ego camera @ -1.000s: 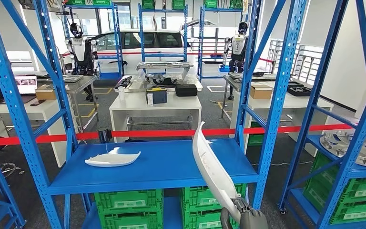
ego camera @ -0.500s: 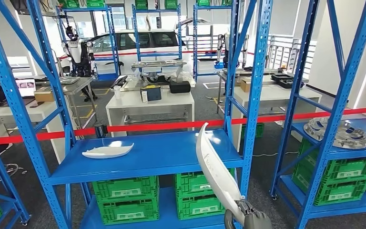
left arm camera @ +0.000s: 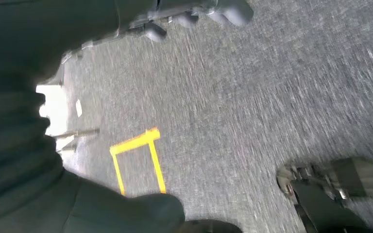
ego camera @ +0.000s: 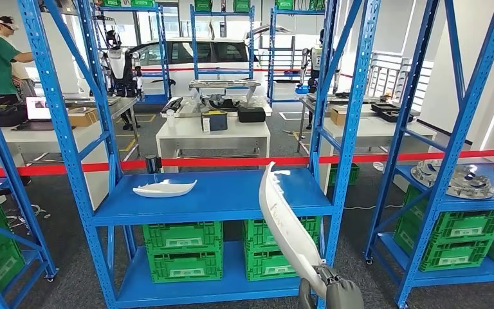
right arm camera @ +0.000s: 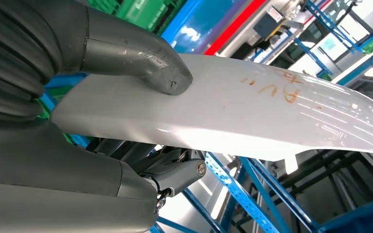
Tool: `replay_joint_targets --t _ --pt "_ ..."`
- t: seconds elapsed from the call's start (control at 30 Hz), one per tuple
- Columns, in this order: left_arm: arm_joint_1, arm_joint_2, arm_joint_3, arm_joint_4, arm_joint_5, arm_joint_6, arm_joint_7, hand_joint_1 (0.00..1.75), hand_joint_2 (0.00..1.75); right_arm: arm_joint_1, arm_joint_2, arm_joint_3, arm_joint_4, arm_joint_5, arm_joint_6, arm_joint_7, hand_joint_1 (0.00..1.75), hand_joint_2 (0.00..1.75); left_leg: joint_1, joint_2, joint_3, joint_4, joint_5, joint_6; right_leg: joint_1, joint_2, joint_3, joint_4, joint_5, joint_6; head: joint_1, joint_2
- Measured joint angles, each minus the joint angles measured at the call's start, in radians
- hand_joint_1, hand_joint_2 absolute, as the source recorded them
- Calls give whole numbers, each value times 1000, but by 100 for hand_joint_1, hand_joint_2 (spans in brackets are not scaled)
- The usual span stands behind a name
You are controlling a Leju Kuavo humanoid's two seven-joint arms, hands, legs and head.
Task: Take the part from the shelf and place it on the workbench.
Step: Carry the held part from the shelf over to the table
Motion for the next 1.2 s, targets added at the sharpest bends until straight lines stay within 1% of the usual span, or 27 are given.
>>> replay_joint_targets --t 0.03,0.07,0.1,0.17,0.23,0.27,0.3,0.37,0.4,0.43,0.5,0.53,0.57,0.6,0.67,0.73,0.77,0.8,0.87,0.9,0.93,1.0,1.03,1.07,1.1,1.13,1.2 --pt "0 0 0 0 0 0 0 0 175 0 0 0 0 0 0 0 175 175 -1 0 -18 2 14 0 0 0 -9 62 -26 1 0 0" --pt "1 -1 0 0 0 0 1 0 175 1 0 0 0 -1 -1 -1 175 175 -2 0 -38 6 27 0 1 1 -6 100 -25 1 0 0" --pt "2 -2 0 1 -1 0 2 0 175 2 0 0 1 -3 -2 -1 175 175 -2 0 -58 10 39 -2 2 1 13 104 -4 0 0 0" --pt "3 -4 0 2 -2 0 2 0 175 5 -1 0 1 -6 -9 -2 175 175 -2 1 -93 22 59 -6 3 1 105 9 42 -6 0 0" --pt "2 -4 0 2 -3 -1 1 0 175 9 -2 -1 1 -6 -21 -3 175 175 -4 0 -116 33 77 -16 7 1 210 -138 28 -16 0 0" --pt "1 -5 0 1 -5 -2 0 0 175 12 -2 -1 1 -5 -27 -4 175 175 -4 -1 -121 35 85 -21 10 2 236 -184 12 -23 0 0" --pt "0 -5 0 1 -6 -2 0 0 175 16 -2 -2 0 -3 -33 -4 175 175 -3 -1 -123 34 94 -28 13 3 243 -206 6 -30 0 0" --pt "-2 -3 0 1 -10 -3 1 0 175 26 -2 -2 -1 1 -42 -4 175 175 0 -2 -129 33 100 -41 11 2 227 -208 24 -46 0 0" --pt "-3 -1 0 2 -12 -2 1 0 175 29 -2 -3 -2 1 -44 -5 175 175 1 -4 -136 47 77 -47 10 1 217 -209 36 -56 -1 0" --pt "-3 0 0 2 -12 -1 2 0 175 31 -1 -3 -3 1 -45 -9 175 175 3 -5 -148 80 36 -53 8 0 205 -211 49 -63 -1 0" --pt "-5 2 0 2 -12 1 2 0 175 31 0 -3 -3 -3 -43 -18 175 175 6 -6 -174 196 -69 -61 9 0 176 -209 74 -69 -3 0" --pt "-5 3 0 2 -12 3 2 0 175 32 0 -3 -2 -6 -42 -23 175 175 7 -6 -182 259 -99 -64 9 0 160 -208 87 -69 -3 0" --pt "-5 4 0 2 -11 4 1 0 175 32 0 -3 -2 -8 -41 -26 175 175 7 -6 -180 304 -104 -66 10 -1 143 -205 99 -68 -3 0" --pt "-5 5 0 2 -11 6 0 0 175 32 0 -2 -1 -10 -40 -28 175 175 7 -6 -166 321 -88 -66 10 -1 125 -202 112 -66 -3 0" --pt "-5 8 0 1 -9 8 0 0 175 32 0 -2 0 -12 -39 -32 175 175 7 -6 -88 252 -39 -62 11 -2 92 -196 135 -60 -3 0" --pt "-5 11 0 0 -6 9 1 0 175 30 2 -2 0 -15 -39 -35 175 175 3 -8 28 96 -50 -53 13 -3 70 -192 156 -52 -3 0" --pt "-5 12 0 -1 -5 9 1 0 175 27 3 -2 1 -17 -40 -36 175 175 1 -9 65 36 -65 -47 13 -4 64 -192 167 -47 -3 0" --pt "-3 13 0 -1 -4 9 0 0 175 24 5 -2 2 -19 -41 -36 175 175 -3 -9 82 -1 -76 -41 12 -5 60 -195 178 -42 -2 0" --pt "2 14 0 0 -7 9 -4 0 175 22 7 -2 7 -21 -46 -35 175 175 -5 -7 70 -14 -63 -26 8 -5 54 -198 191 -30 -2 0" --pt "6 14 0 0 -10 9 -8 0 175 24 8 -2 9 -24 -48 -35 175 175 -4 -5 62 -15 -52 -17 7 -3 47 -187 173 -24 -2 0" --pt "10 15 0 1 -13 9 -14 0 175 26 8 -2 11 -28 -51 -36 175 175 -3 -3 52 -17 -39 -8 6 -1 35 -157 136 -19 -2 0" --pt "15 17 0 1 -18 9 -25 0 175 31 8 -2 17 -39 -55 -38 175 175 -2 0 26 -16 -15 1 4 1 2 -40 31 -13 -2 0" --pt "16 19 1 1 -20 10 -30 0 175 34 8 -2 22 -45 -57 -41 175 175 -3 0 9 -14 -2 2 3 1 -12 27 -6 -11 -1 0" --pt "17 19 1 1 -21 10 -32 0 175 37 8 -1 27 -51 -58 -44 175 175 -3 0 -8 -12 9 2 3 2 -16 77 -19 -10 -1 0" --pt "19 20 1 1 -23 9 -32 0 175 40 8 -1 34 -56 -60 -47 175 175 -3 0 -27 -8 20 0 3 2 -7 99 -9 -10 -1 0" --pt "21 20 1 2 -24 9 -28 0 175 42 9 -1 41 -60 -62 -50 175 175 -3 0 -46 -2 30 -2 3 2 20 85 17 -11 -1 0" --pt "26 23 1 3 -29 7 -12 0 175 41 12 0 49 -64 -65 -53 175 175 -3 0 -81 13 47 -10 3 2 122 -34 52 -15 -1 0"
